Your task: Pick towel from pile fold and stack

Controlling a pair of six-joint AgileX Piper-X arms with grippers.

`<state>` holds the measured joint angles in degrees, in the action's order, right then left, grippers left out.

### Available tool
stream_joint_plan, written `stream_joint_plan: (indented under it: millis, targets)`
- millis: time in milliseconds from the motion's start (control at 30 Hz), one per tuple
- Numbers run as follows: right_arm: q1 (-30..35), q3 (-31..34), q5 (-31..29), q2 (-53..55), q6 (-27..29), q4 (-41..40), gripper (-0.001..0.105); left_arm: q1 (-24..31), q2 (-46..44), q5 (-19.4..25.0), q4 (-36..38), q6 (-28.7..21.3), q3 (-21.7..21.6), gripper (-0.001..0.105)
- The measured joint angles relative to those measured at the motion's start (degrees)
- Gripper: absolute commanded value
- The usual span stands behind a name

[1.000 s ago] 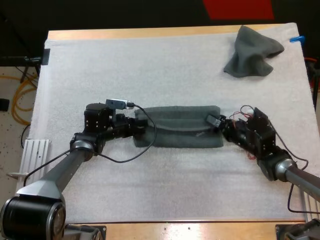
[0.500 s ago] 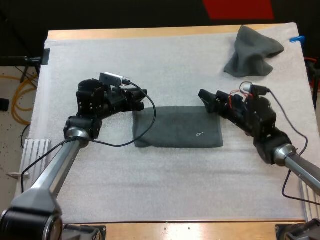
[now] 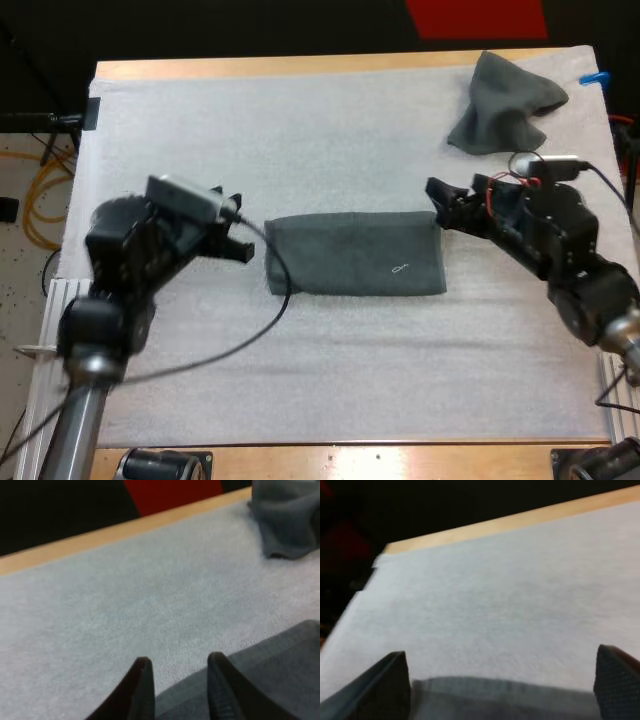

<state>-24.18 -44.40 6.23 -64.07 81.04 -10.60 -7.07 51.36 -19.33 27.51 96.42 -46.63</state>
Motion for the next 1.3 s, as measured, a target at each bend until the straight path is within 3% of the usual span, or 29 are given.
stream_joint_plan:
  millis: [233, 367, 433, 567, 600, 767, 933, 1000, 1300]
  targets:
    - [0.0, -0.9, -3.2, 7.0, 0.0, -18.2, 0.073, 0.0, -13.4, 0.1, 6.3, 0.4, 0.0, 0.027]
    - [0.0, -1.2, -4.4, 10.0, 0.1, -26.3, 0.073, 0.0, -17.1, 0.2, 13.8, 1.4, 0.0, 0.028]
    - [0.0, -1.3, -4.6, 10.5, 0.1, -28.5, 0.073, 0.0, -17.1, 1.1, 18.7, 1.4, 0.0, 0.034]
    - [0.0, -1.3, -4.8, 9.7, 0.1, -29.0, 0.073, 0.0, -15.4, 2.7, 25.0, 1.6, 0.0, 0.060]
    - [0.0, -1.3, -4.9, 9.3, 0.2, -28.8, 0.073, 0.0, -14.8, 3.3, 25.6, 1.8, 0.0, 0.062]
    - [0.7, -1.3, -4.6, 5.3, 1.3, -27.3, 0.073, 0.0, -10.7, 2.9, 27.7, 1.9, 0.0, 0.063]
    - [7.3, -1.3, 0.4, -0.2, 1.4, -27.6, 0.073, 0.0, -6.3, -7.5, 29.1, 2.2, 0.0, 0.063]
    - [10.8, -1.3, 2.4, -2.5, 2.5, -27.8, 0.073, 0.0, -5.5, -9.8, 29.1, 2.2, 0.0, 0.063]
    - [22.8, -1.3, 15.0, -13.8, 7.5, -24.1, 0.073, 0.0, -5.1, -10.9, 29.2, 2.3, 0.0, 0.063]
